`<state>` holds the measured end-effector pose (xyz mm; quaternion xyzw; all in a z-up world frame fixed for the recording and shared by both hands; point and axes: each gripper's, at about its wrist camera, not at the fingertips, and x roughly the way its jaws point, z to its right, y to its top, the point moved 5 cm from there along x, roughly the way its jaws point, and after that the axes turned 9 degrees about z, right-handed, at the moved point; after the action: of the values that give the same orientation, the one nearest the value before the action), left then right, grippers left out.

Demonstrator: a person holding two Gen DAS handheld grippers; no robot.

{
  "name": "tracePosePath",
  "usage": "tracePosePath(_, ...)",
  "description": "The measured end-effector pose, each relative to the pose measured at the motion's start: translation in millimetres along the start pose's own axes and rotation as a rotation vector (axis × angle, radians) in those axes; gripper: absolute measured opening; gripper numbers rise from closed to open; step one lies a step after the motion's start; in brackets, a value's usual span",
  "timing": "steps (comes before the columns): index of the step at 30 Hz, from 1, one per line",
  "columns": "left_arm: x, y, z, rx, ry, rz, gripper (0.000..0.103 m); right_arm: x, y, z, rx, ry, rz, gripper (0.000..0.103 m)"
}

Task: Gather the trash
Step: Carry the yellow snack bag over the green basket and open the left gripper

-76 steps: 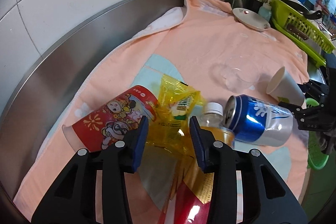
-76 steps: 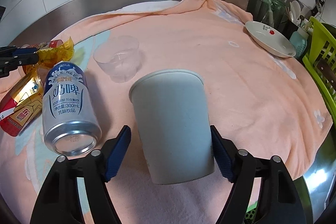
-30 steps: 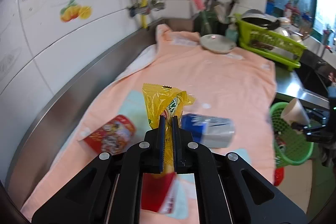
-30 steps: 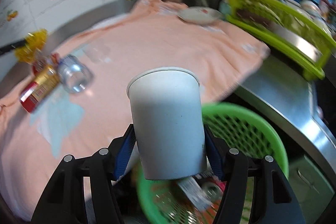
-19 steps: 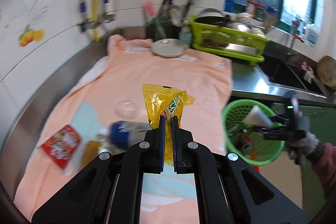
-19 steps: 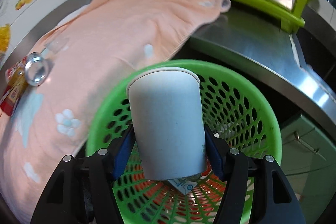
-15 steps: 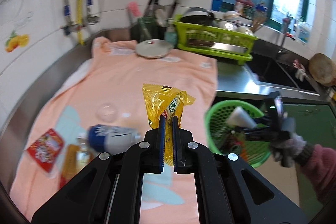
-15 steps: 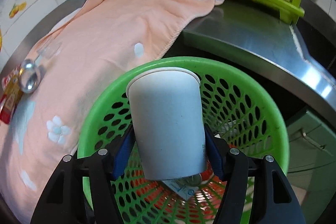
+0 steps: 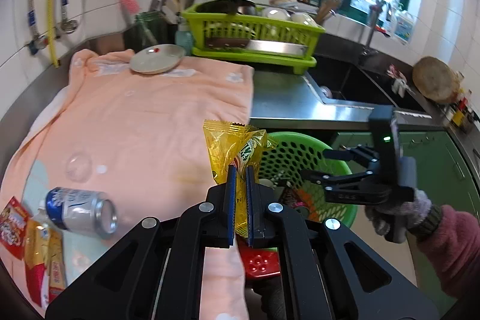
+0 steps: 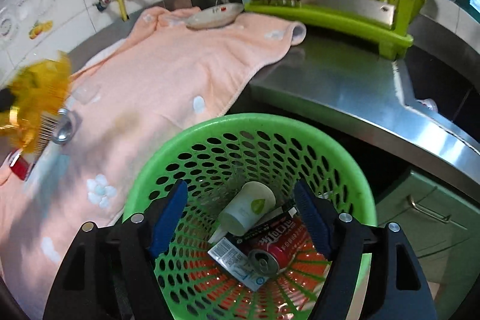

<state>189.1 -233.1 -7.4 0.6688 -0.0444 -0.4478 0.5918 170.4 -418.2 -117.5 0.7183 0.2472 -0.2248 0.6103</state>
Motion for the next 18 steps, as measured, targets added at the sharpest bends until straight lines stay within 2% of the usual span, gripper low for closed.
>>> tracePosePath(10, 53.5, -18.3, 50.1, 0.027, -0.086, -0.088, 0.005, -63.6, -10.4, 31.7, 0.047, -0.047, 0.091, 0.076)
tracePosePath(18, 93.0, -36.6, 73.8, -0.024, -0.139, -0.183, 0.009, -90.9, -20.1, 52.5, 0.083, -0.072, 0.12, 0.077)
